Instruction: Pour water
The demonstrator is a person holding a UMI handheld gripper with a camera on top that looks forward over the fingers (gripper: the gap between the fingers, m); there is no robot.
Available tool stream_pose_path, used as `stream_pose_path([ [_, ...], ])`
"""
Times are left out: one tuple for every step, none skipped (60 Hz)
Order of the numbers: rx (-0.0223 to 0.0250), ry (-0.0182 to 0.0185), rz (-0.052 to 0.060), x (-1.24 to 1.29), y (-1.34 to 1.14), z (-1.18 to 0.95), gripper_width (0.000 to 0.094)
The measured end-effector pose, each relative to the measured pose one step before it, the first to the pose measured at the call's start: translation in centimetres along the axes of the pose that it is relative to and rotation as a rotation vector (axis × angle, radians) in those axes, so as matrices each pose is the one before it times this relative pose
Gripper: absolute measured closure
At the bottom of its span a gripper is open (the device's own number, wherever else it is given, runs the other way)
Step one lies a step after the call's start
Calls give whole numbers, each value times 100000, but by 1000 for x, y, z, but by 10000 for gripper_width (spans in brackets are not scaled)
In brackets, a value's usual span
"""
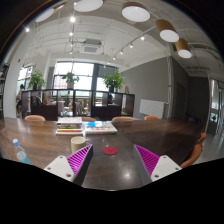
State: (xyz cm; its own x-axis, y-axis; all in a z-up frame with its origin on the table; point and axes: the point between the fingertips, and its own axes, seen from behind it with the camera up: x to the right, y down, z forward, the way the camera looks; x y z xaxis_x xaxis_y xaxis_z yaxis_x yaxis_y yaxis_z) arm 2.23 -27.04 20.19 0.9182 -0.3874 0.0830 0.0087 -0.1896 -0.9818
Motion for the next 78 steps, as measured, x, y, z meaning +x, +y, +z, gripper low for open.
stream_pose_path([
  [2, -263, -142, -96, 71, -21, 106],
  [-15, -237, -40, -118, 111, -35, 106],
  [-64, -231, -44, -117, 143, -49, 103],
  [-184, -301, -46, -193, 220, -100, 106],
  [-183, -215, -18, -181, 267, -112, 106],
  [-215, -83, 1, -219, 287, -118, 107],
  [-233, 28, 1, -242, 376, -121, 106],
  [-234, -19, 100, -328, 402, -157, 113],
  [-228, -157, 155, -397, 443, -156, 112],
  [-200, -354, 170, -501, 436, -125, 119],
  [-201, -473, 260, -523, 397, -251, 129],
  [-90, -430, 169, -652, 483, -114, 124],
  [-98, -579, 262, -644, 477, -134, 126],
  [-234, -772, 371, -707, 496, -75, 127],
  [-389, -1090, 375, -750, 449, -95, 123],
  [-555, -1322, 318, -849, 484, -97, 123],
  [-530, -1511, 173, -883, 511, -86, 126],
  [-425, -1614, 158, -895, 508, -116, 127],
  [-431, -1538, 109, -943, 401, -106, 126],
  [-429, -1516, 72, -896, 471, -131, 123],
  [-386, -1524, 120, -886, 410, -137, 125],
  [-360, -1601, 54, -931, 390, -114, 124],
  [-335, -1623, 76, -923, 392, -134, 124],
  [-273, -1705, -11, -983, 337, -137, 123],
  [-105, -1809, -33, -1037, 278, -161, 122],
  [35, -1923, -109, -1082, 278, -133, 124],
  [169, -1978, -199, -1010, 251, -115, 123],
  [359, -2031, -249, -1169, 337, 125, 123],
  [356, -2082, -183, -987, 164, -98, 123],
  [333, -2117, -121, -862, 39, -228, 122],
  [552, -2094, -131, -1187, 166, 216, 121],
  [437, -2099, -145, -853, -43, -210, 124],
  [686, -1994, -276, -1130, 170, 298, 118],
  [532, -2012, -279, -969, 53, 46, 115],
  [342, -1766, -179, -922, 41, 136, 113],
  [179, -1680, -155, -829, 128, 91, 117],
  [168, -1658, -140, -831, 121, 134, 112],
  [145, -1656, -202, -815, 81, 157, 116],
  [145, -1579, -188, -762, 94, 198, 116],
  [82, -1475, -219, -814, 79, 180, 113],
  [-137, -1333, -248, -752, 101, 229, 115],
  [-277, -1387, -305, -680, 112, 253, 118],
  [-261, -1307, -368, -642, 124, 223, 115],
  [-192, -1129, -297, -565, 47, 283, 118],
  [-92, -881, -122, -539, 6, 225, 118],
  [14, -594, -6, -415, -65, 240, 119],
  [86, -359, 106, -245, -33, 338, 125],
  [95, -360, -3, -289, -25, 283, 123],
  [144, -413, -136, -407, -95, 290, 121],
  [203, -452, -194, -287, -50, 391, 123],
  [160, -434, -262, -320, -25, 353, 125],
  [263, -313, -235, -226, -57, 373, 120],
  [359, -21, -120, -163, -110, 348, 123],
  [447, 235, 3, -30, -81, 432, 122],
  [408, 274, 63, -67, -80, 349, 118],
  [292, 152, 60, -95, -26, 421, 126],
  [56, -129, 16, -147, 24, 381, 122],
  [-160, -379, 46, -436, 29, 523, 121],
  [-207, -499, 24, -92, 36, 377, 120],
  [-52, -414, -4, -65, -13, 261, 117],
  [160, -252, -73, -75, -23, 333, 117],
  [152, -236, -148, -106, -53, 346, 125],
  [119, -236, -180, -127, -32, 316, 123],
  [74, -225, -116, -132, 5, 291, 125],
  [106, -114, -1, -56, 26, 282, 126],
  [201, 43, 108, -15, 43, 317, 131],
  [44, 152, 154, 475, -435, 867, 137],
  [-156, 451, 66, -177, 369, 134, 150],
  [14, 151, -557, -79, -6, 68, 160],
  [574, 79, -640, -105, -57, 123, 168],
  [433, 103, -697, -117, -102, 122, 188],
  [359, -200, -740, -95, -111, 207, 202],
  [144, -174, -626, -50, -31, 196, 221],
  [-103, 343, -516, 61, 54, 148, 257],
  [-300, 760, -488, 181, 105, 151, 297],
  [-437, 956, -235, 226, 66, 98, 337],
  [-139, 1082, -432, 255, 1, 137, 395],
  [-239, 1128, -389, 438, -103, -261, 458],
])
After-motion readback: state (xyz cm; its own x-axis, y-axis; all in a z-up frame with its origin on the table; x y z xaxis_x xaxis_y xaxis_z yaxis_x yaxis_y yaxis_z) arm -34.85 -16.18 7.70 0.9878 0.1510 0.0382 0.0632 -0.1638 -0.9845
